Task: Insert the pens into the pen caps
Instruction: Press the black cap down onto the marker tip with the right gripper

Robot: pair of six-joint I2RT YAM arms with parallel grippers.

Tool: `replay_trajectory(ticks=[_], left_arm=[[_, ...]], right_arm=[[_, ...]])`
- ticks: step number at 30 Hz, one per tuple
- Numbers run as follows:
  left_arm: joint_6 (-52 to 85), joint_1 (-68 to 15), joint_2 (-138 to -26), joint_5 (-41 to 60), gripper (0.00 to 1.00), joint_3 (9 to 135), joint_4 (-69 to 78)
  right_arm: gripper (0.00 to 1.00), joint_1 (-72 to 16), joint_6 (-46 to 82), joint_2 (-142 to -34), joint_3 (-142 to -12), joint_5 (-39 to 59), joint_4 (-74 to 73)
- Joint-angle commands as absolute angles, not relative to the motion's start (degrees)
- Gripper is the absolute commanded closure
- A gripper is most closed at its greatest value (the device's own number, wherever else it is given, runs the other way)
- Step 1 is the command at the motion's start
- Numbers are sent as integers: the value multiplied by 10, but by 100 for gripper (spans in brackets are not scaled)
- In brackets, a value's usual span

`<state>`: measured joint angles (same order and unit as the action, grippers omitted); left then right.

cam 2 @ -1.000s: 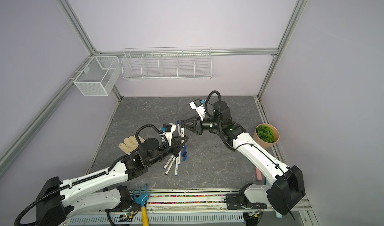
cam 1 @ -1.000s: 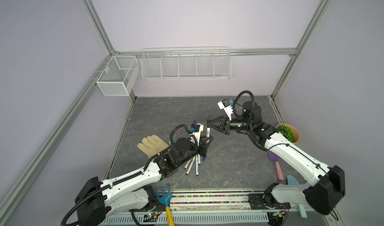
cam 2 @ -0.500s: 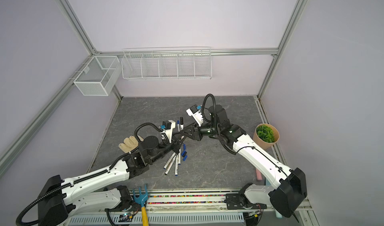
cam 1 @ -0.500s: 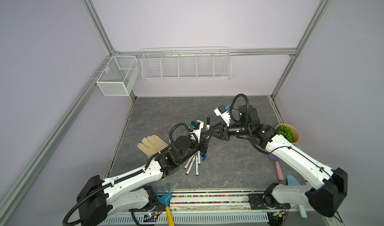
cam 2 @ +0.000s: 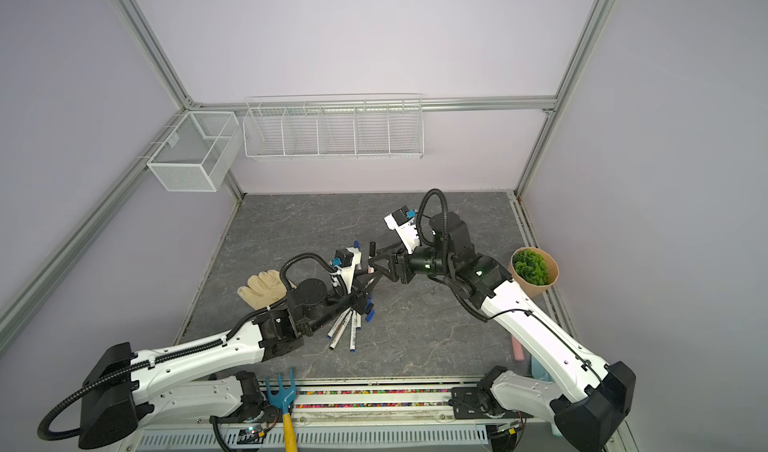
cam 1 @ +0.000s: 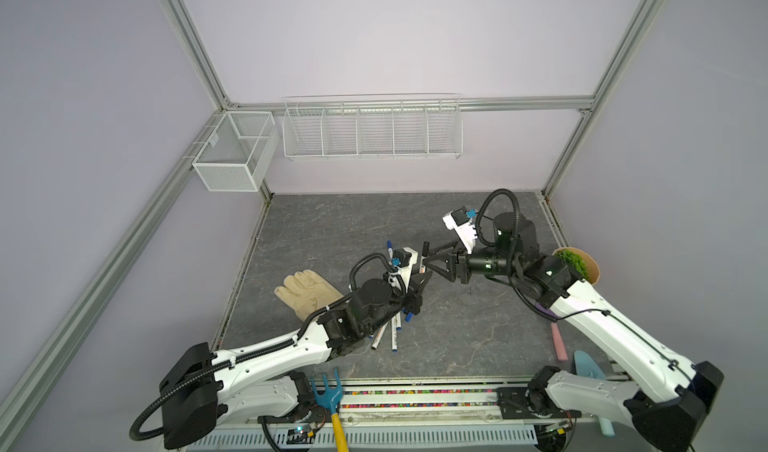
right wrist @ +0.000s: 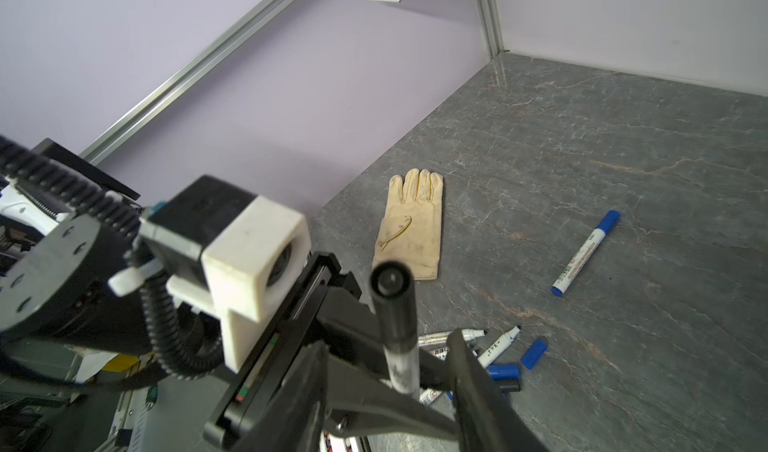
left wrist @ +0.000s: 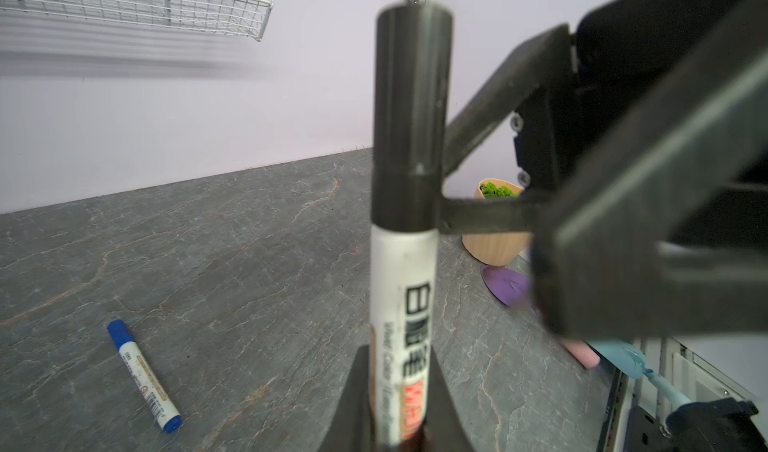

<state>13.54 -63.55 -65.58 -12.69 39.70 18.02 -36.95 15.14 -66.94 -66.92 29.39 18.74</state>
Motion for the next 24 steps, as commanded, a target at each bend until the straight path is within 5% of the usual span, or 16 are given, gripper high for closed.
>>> replay_trajectory(ticks=[1,9,19,24], left_arm=[[127,-644,-662,-141,100,391,184],[132,-649,-663,-145,100,382,196],[126,-649,-658,-167,100,387,240],[138,-643,-654,-196,100,381,329]], right_arm=[[50,-368,143,-680,-692,262,183],[56,-368,154,-707,-707,273,180],[88,-367,164,-722,-663,343,191],[93,-362,153,-757,-647,441,228]])
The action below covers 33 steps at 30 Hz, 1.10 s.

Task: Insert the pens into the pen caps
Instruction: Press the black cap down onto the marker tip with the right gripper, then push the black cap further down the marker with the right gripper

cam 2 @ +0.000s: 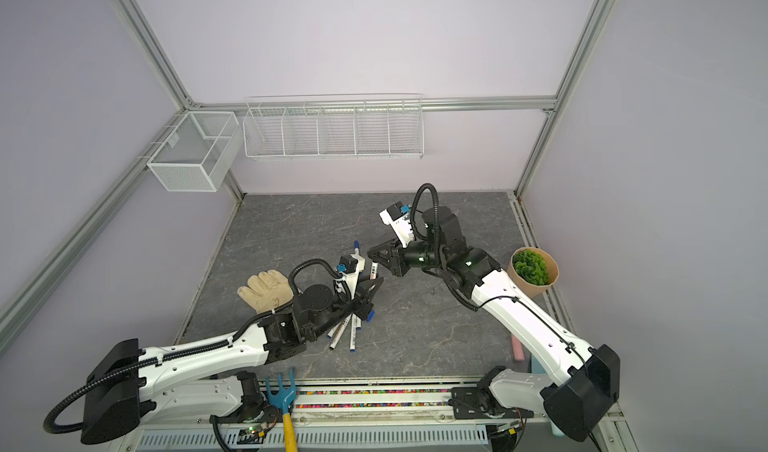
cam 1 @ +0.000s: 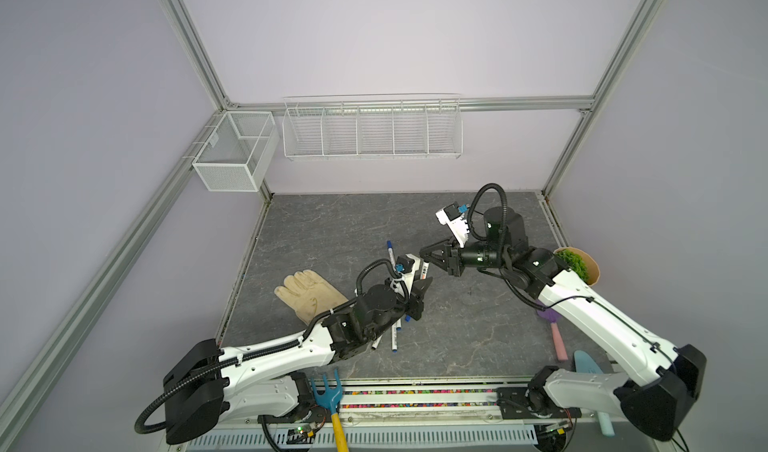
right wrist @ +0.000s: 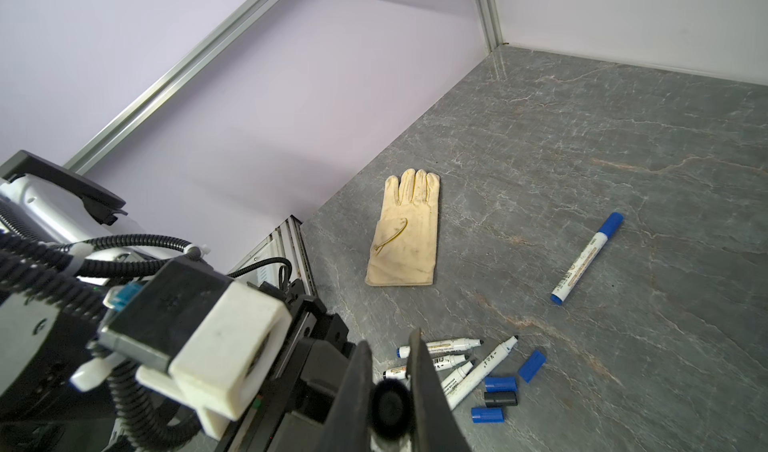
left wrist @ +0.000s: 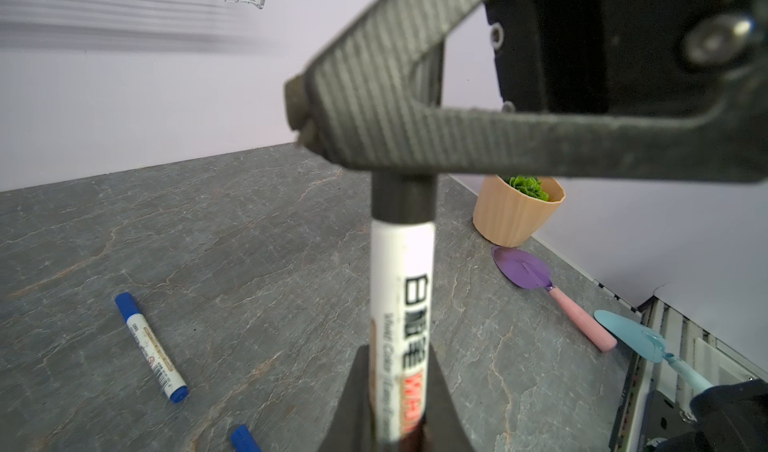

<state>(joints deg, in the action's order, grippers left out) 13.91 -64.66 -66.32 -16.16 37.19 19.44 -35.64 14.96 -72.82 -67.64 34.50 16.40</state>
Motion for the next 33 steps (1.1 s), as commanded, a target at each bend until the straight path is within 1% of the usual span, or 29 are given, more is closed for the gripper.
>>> replay_trajectory(ticks=[1,3,5,8,11,16,20,24,26,28,30,33], left_arm=[[142,-634,-653,-186,100,379,350],[173,-600,-653,-141,100,374,385],[216,-559,-653,-99,100,362,441],[257,-515,-650,-55,100,352,499],[271,-487,-638,-24,100,358,494],[282,-475,-609,-21,100,344,499],[295,-475,-585,-26,100,331,489],[290,-475,-576,-9,100,347,424],[281,-475,-580,5,100,354,408],[280,-475,-587,14,100,360,400],[282,-475,-597,14,100,365,402],[286,-476,-612,4,100,375,397]], right_arm=[[93,-362,151,-767,-644,468,235],[93,-363,144,-787,-641,518,249],[93,-369,112,-817,-654,539,312],[92,-387,67,-857,-677,513,401],[93,-403,56,-872,-682,480,429],[93,-397,55,-863,-683,404,443],[93,-356,96,-844,-679,365,420],[93,-341,112,-831,-679,378,396],[92,-348,106,-830,-681,400,393],[91,-366,86,-833,-688,392,412],[92,-397,56,-842,-697,366,444],[91,-449,16,-859,-708,301,492]])
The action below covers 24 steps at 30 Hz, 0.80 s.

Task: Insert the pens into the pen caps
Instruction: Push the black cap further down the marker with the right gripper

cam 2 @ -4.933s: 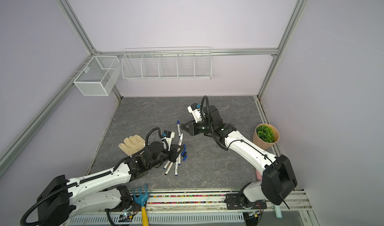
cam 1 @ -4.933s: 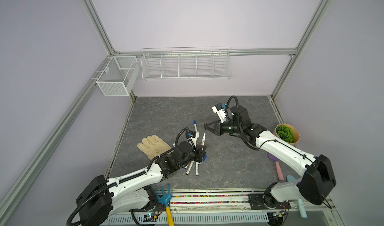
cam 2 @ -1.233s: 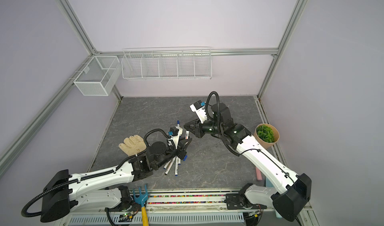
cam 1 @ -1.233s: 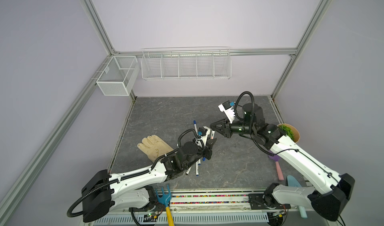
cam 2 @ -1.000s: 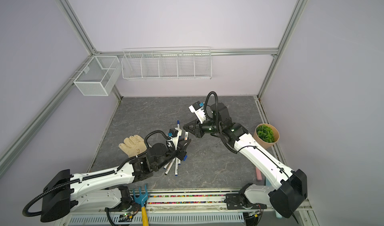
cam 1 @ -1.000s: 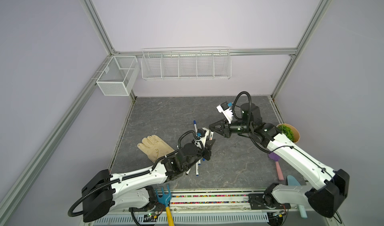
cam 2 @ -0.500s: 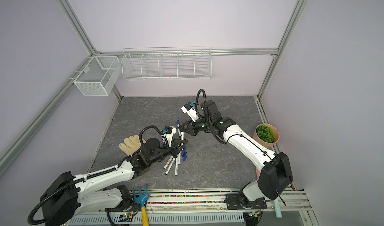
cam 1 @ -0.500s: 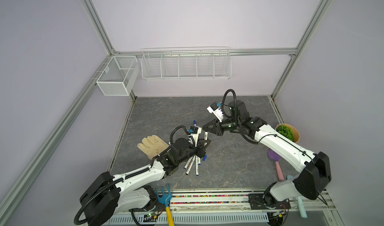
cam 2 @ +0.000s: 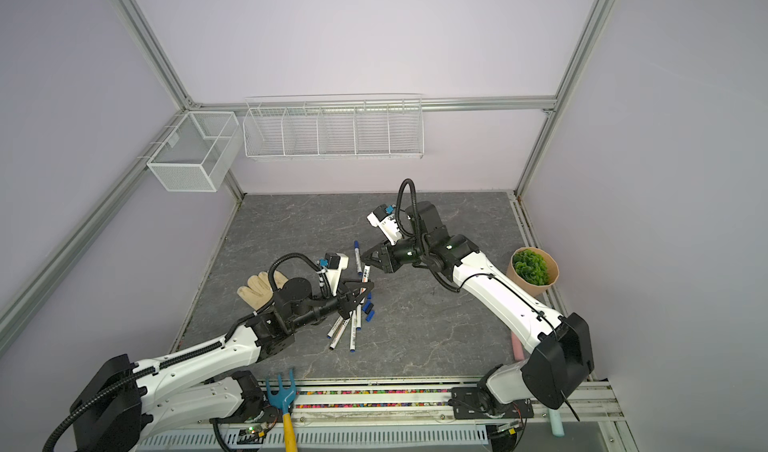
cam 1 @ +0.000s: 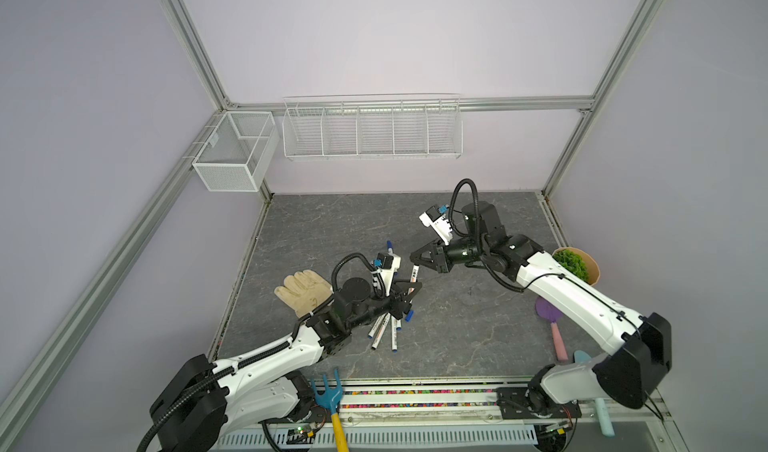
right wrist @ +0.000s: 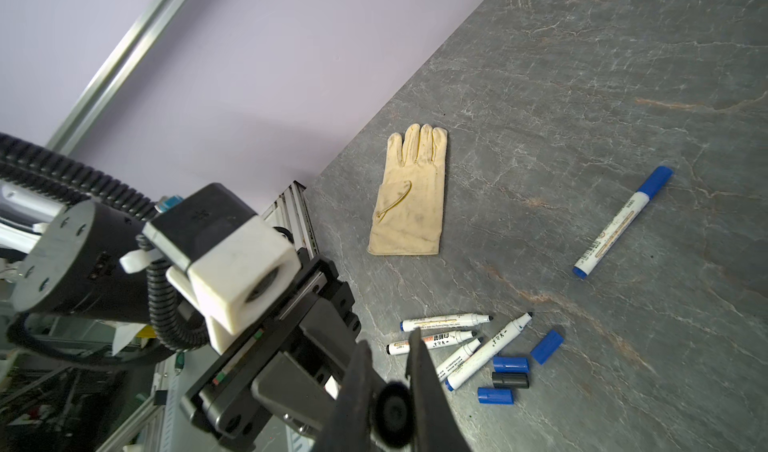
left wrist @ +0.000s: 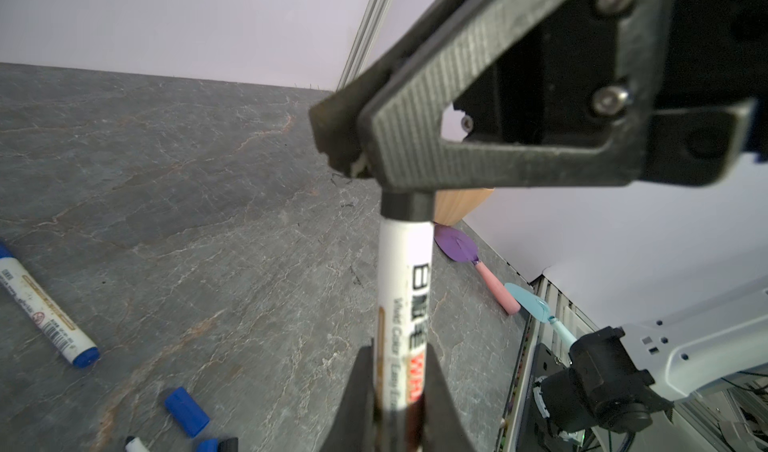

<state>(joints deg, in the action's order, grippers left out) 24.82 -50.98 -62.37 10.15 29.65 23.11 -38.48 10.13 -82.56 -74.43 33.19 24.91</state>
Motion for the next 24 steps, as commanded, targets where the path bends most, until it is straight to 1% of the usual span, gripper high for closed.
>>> replay_trajectory(ticks=[1,5,10,13,17,24], left_arm=[[287,-476,-616,0,100,378,396],[288,-476,-625,-18,100,383,392],[288,-476,-616,-27,100,378,383],[286,-476,-608,-35,100,374,372],[283,-476,-598,-39,100,368,357],[288,-476,-597,-56,100,348,362]], right_arm=[[91,-460,12,-865,-708,279,501],[92,-453,27,-863,-693,251,490],[92,-351,112,-857,-658,348,419],[91,-325,131,-868,-657,379,410],[90,-333,129,-881,-661,389,418],[89,-406,68,-915,-690,303,493]])
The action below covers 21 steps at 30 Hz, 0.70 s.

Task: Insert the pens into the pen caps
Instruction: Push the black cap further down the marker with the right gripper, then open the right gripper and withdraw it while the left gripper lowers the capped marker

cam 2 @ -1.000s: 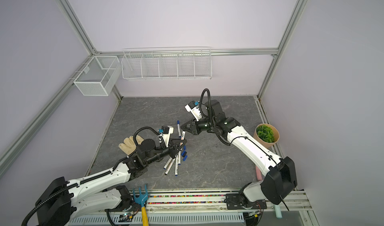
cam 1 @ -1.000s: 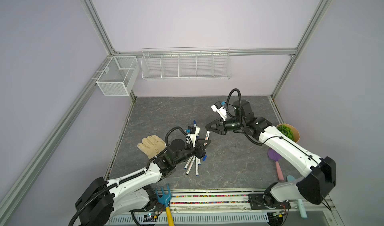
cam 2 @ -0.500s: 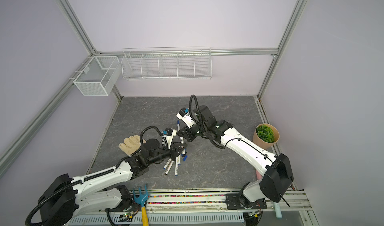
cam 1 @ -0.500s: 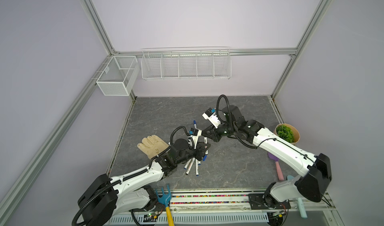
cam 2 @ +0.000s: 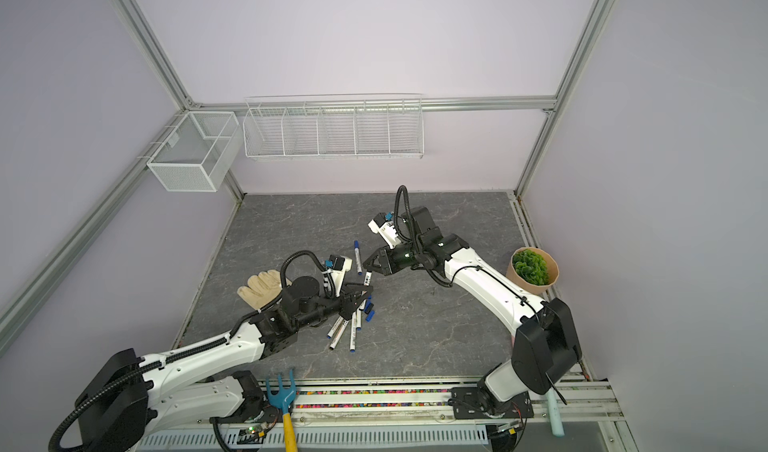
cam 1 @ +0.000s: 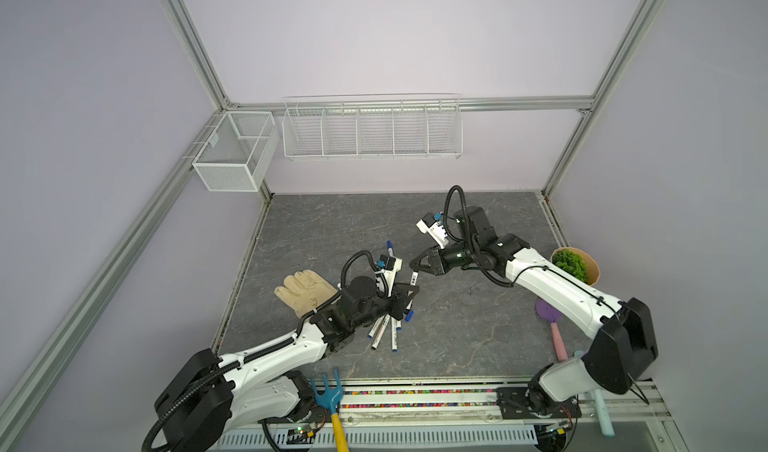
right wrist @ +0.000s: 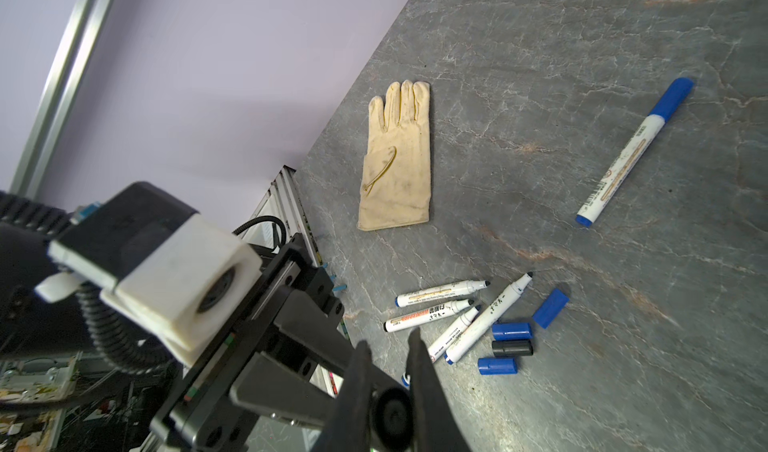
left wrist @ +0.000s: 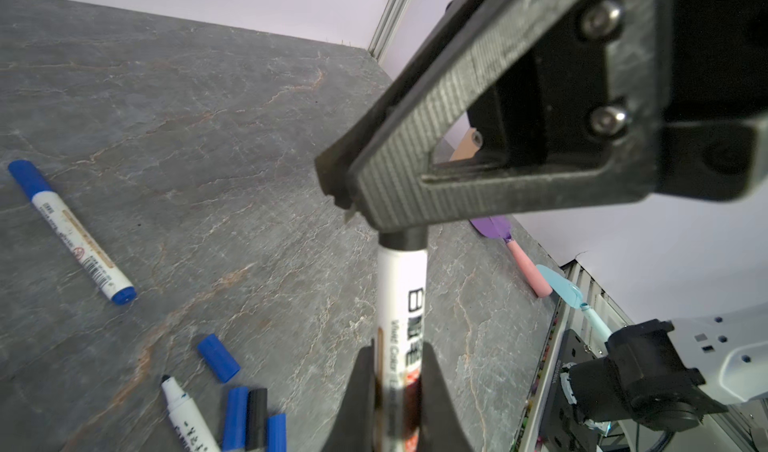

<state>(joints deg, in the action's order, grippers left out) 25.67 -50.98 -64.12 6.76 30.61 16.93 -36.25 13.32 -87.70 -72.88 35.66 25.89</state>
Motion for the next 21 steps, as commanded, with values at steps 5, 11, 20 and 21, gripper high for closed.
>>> replay_trajectory(ticks=[5,11,20,21], left_arm=[[288,-476,-605,-72,100,348,351],[285,-477,-613,-92,100,346,351],[298,-477,-607,-133,100,348,285],[302,-478,-607,-141,100,348,276]], right_arm=[[89,-421,58,-929,-694,287,507],[89,-396,66,-921,-690,290,498],[89,-362,89,-906,-683,293,472],[89,-363,88,-905,-682,294,470]])
